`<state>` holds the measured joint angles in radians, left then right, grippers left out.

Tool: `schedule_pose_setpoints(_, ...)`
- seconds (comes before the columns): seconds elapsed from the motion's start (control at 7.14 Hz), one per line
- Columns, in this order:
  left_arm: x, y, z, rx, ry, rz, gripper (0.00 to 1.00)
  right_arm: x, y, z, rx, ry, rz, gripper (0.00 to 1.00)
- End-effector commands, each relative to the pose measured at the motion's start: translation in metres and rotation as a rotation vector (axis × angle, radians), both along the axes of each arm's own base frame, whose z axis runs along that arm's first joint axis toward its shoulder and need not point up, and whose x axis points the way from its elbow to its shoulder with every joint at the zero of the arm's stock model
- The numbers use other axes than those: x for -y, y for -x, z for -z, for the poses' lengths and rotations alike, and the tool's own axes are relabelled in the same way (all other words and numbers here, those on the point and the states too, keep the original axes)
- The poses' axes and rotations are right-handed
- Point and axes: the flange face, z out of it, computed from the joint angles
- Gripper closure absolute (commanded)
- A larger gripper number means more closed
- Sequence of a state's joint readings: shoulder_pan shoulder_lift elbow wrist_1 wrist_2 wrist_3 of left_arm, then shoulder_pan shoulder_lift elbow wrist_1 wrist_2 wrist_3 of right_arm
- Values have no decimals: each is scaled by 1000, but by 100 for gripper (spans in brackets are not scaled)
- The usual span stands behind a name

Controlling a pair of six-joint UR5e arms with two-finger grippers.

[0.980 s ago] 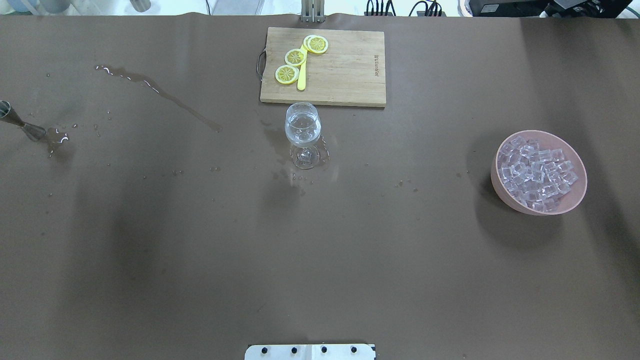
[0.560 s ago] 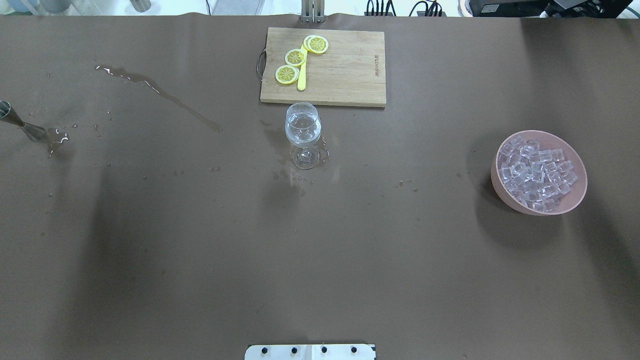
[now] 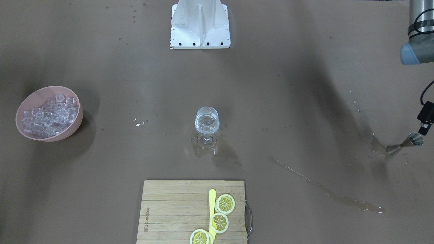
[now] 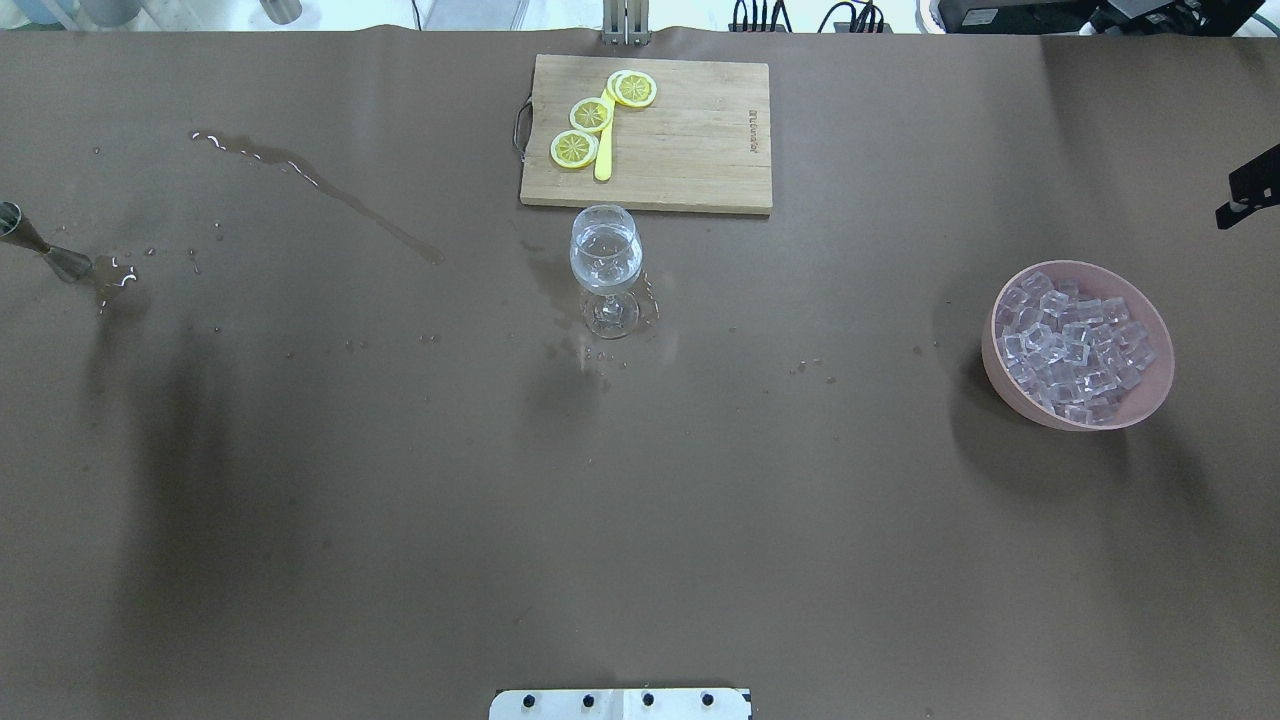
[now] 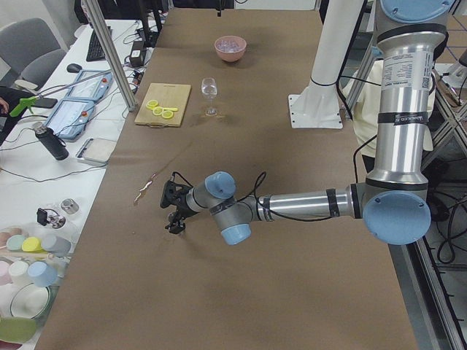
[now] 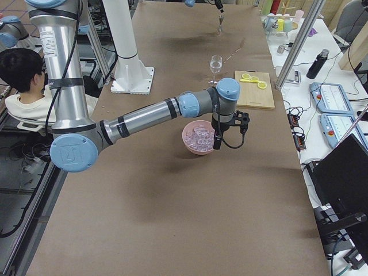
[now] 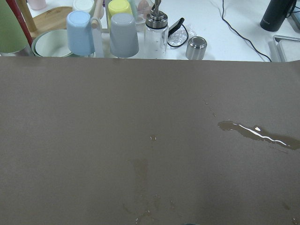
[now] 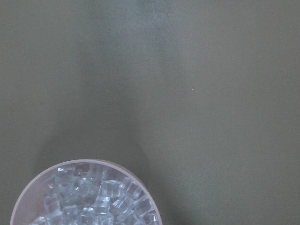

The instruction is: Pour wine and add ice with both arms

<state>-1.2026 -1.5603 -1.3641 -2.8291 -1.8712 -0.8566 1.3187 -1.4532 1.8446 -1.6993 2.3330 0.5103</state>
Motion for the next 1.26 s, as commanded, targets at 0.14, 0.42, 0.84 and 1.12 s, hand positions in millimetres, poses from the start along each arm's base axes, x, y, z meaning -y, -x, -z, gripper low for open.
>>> schedule_pose_setpoints(0.14,-14,-43,-29,37,-83,64,2,-6,51,9,-3,19,21,0)
schedule_pose_setpoints(0.42,-23,-58,-46,69,-120,95,2,-11,90,13,-29,17,-5,0)
schedule_pose_setpoints(0.84,-34,-78,-58,88,-160,118,2,6,117,19,-46,5,17,0)
schedule_pose_setpoints(1.12,-38,-88,-64,121,-172,156,2,21,134,12,-57,21,31,0)
